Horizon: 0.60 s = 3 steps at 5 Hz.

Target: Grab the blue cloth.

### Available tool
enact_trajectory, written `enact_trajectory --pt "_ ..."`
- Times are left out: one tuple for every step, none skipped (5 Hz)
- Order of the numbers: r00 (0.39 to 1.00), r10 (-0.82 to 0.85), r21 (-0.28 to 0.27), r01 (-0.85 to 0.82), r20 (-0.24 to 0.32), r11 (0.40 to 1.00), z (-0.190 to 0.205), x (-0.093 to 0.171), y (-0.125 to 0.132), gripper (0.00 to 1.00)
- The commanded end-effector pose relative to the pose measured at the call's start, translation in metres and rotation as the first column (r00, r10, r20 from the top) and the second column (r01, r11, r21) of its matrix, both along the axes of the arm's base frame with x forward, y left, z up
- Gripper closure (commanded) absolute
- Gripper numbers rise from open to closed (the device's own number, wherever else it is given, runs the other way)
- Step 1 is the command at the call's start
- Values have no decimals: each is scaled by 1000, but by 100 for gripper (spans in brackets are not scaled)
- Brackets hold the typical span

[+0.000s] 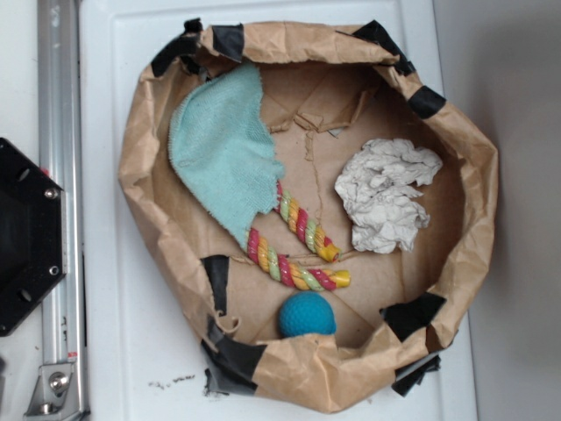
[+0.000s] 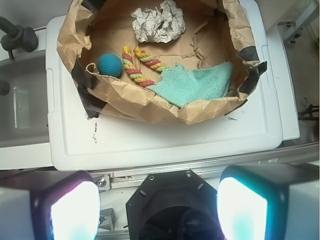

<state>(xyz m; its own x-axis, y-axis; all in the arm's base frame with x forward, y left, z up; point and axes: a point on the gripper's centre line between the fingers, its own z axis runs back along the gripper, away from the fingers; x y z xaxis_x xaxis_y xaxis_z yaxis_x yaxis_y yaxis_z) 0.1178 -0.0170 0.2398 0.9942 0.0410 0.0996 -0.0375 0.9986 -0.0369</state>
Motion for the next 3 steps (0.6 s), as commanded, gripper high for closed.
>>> enact_trajectory --pt "1000 0 0 0 0 1000 0 0 0 0" --pt "999 -53 87 53 1 995 -30 47 26 0" --pt "988 -153 125 151 10 981 -49 73 34 0"
